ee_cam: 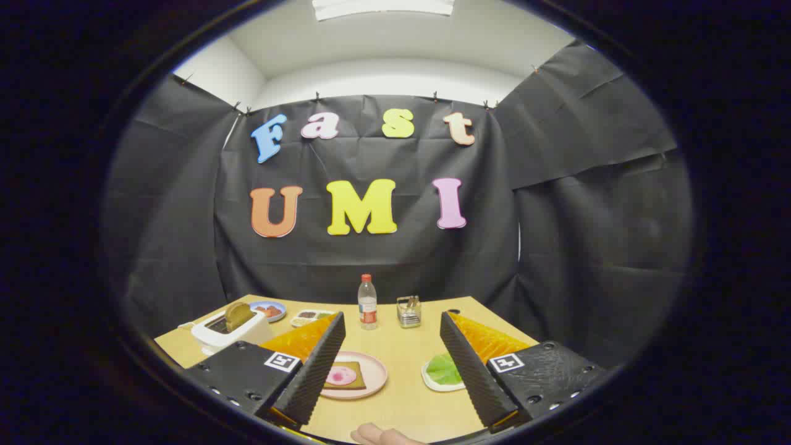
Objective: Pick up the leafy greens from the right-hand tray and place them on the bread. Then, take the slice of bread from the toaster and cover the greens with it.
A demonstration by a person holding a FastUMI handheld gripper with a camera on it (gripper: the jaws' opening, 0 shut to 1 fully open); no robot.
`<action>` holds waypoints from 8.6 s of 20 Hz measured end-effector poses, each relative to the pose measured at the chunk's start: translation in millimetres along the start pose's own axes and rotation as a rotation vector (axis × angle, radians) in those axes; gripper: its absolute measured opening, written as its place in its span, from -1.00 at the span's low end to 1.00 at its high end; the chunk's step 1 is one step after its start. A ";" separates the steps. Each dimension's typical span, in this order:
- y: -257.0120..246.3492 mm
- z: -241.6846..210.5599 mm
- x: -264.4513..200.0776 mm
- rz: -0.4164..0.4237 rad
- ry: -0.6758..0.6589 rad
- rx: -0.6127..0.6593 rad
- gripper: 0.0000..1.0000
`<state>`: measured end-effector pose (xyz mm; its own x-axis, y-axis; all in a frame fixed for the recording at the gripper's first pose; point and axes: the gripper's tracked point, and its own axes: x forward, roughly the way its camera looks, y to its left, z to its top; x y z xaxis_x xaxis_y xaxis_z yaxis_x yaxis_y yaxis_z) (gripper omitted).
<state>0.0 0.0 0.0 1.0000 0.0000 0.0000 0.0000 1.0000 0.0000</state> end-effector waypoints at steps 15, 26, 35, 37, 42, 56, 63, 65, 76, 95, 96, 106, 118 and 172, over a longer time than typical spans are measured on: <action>-21.6 -11.6 6.7 -0.076 0.022 0.000 0.90; -60.1 -72.5 41.3 -0.118 0.155 -0.018 0.91; -124.9 -154.0 100.9 -0.222 0.360 -0.065 0.91; -140.5 -169.7 112.4 -0.248 0.399 -0.064 0.91; -158.9 -207.5 138.8 -0.244 0.488 -0.012 0.91; -190.5 -263.1 228.5 -0.244 0.680 -0.139 0.90; -198.5 -266.6 231.0 -0.190 0.726 -0.111 0.59; -201.1 -266.1 230.5 -0.196 0.723 -0.134 0.24; -205.6 -254.8 216.9 -0.205 0.669 -0.124 -0.99; -131.2 -169.7 165.1 -0.090 0.573 -0.059 -0.99; -120.6 -166.5 162.8 -0.074 0.572 -0.062 -0.99; 19.5 -144.8 145.5 0.134 0.517 -0.128 -0.99; 153.7 -176.2 155.4 0.343 0.575 0.065 -0.99; 212.8 -59.4 70.1 0.173 0.131 -0.124 0.92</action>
<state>70.1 212.8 -59.4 0.9765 0.1630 -0.1407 -0.1792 0.9775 -0.1111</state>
